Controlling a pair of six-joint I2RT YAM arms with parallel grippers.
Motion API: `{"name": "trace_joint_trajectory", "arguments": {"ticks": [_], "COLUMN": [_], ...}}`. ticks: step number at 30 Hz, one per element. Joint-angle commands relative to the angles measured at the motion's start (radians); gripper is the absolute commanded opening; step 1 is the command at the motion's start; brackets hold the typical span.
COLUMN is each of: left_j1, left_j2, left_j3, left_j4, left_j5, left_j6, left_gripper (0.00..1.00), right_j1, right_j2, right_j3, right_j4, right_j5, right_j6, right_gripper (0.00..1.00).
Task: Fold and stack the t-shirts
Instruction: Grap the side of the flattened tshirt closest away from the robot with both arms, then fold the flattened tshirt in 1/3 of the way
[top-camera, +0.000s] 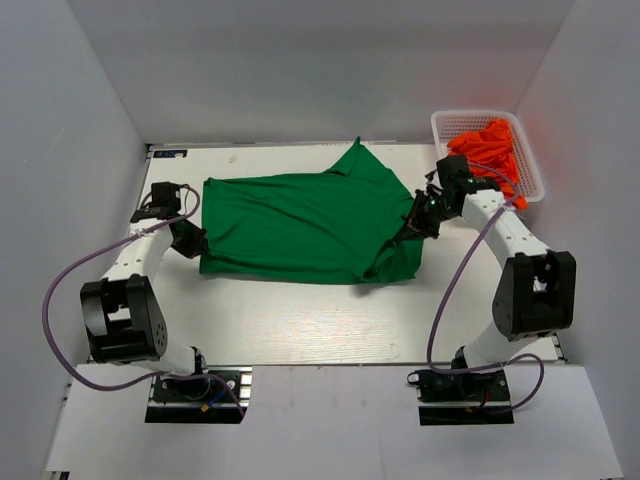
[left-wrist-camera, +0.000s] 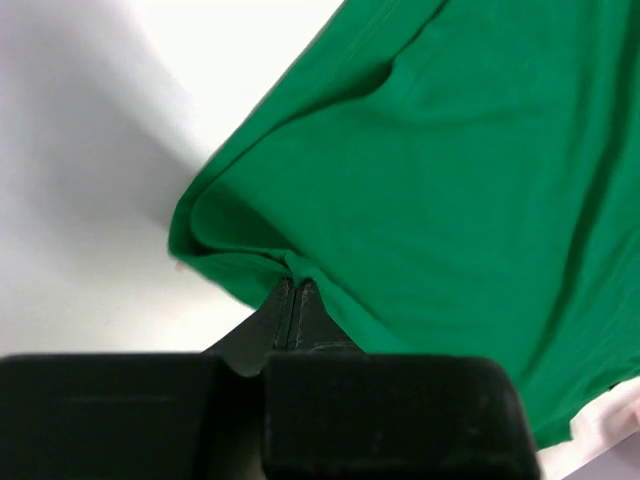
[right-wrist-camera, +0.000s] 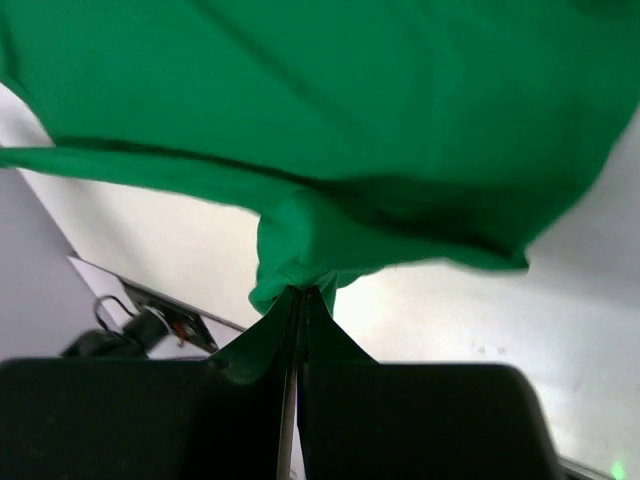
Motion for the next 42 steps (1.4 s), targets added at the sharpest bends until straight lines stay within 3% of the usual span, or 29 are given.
{"name": "trace_joint_trajectory", "arguments": {"ticks": [1, 9, 30, 31, 32, 34, 35, 39, 42], "left_j1": [0.002, 0.002, 0.002, 0.002, 0.002, 0.002, 0.002, 0.011, 0.011], "left_j2": [0.040, 0.196, 0.510, 0.523, 0.523, 0.535, 0.535, 0.497, 0.456], "left_j3": [0.056, 0.186, 0.479, 0.507, 0.518, 0.538, 0.538, 0.596, 0.619], "left_j4": [0.037, 0.046, 0.082, 0.059, 0.059, 0.059, 0.059, 0.033, 0.033], "left_j5": [0.004, 0.023, -0.019, -0.019, -0.019, -0.019, -0.019, -0.053, -0.053], "left_j6": [-0.024, -0.036, -0.036, -0.036, -0.027, -0.027, -0.027, -0.027, -0.002], "left_gripper": [0.00, 0.00, 0.00, 0.03, 0.39, 0.72, 1.00, 1.00, 1.00], "right_j1": [-0.035, -0.067, -0.092, -0.092, -0.092, -0.092, -0.094, -0.086, -0.077], "right_j2": [0.067, 0.250, 0.620, 0.643, 0.664, 0.687, 0.692, 0.657, 0.547], "right_j3": [0.117, 0.401, 0.769, 0.783, 0.809, 0.852, 0.861, 0.906, 0.761], "right_j4": [-0.007, -0.030, 0.072, 0.064, 0.061, 0.067, 0.073, 0.059, 0.064], "right_j5": [-0.061, -0.089, -0.058, -0.055, -0.047, -0.026, -0.006, 0.034, 0.084], "right_j6": [-0.007, -0.055, -0.176, -0.176, -0.179, -0.177, -0.173, -0.199, -0.257], "right_gripper": [0.00, 0.00, 0.00, 0.02, 0.26, 0.37, 0.47, 0.57, 0.55]}}
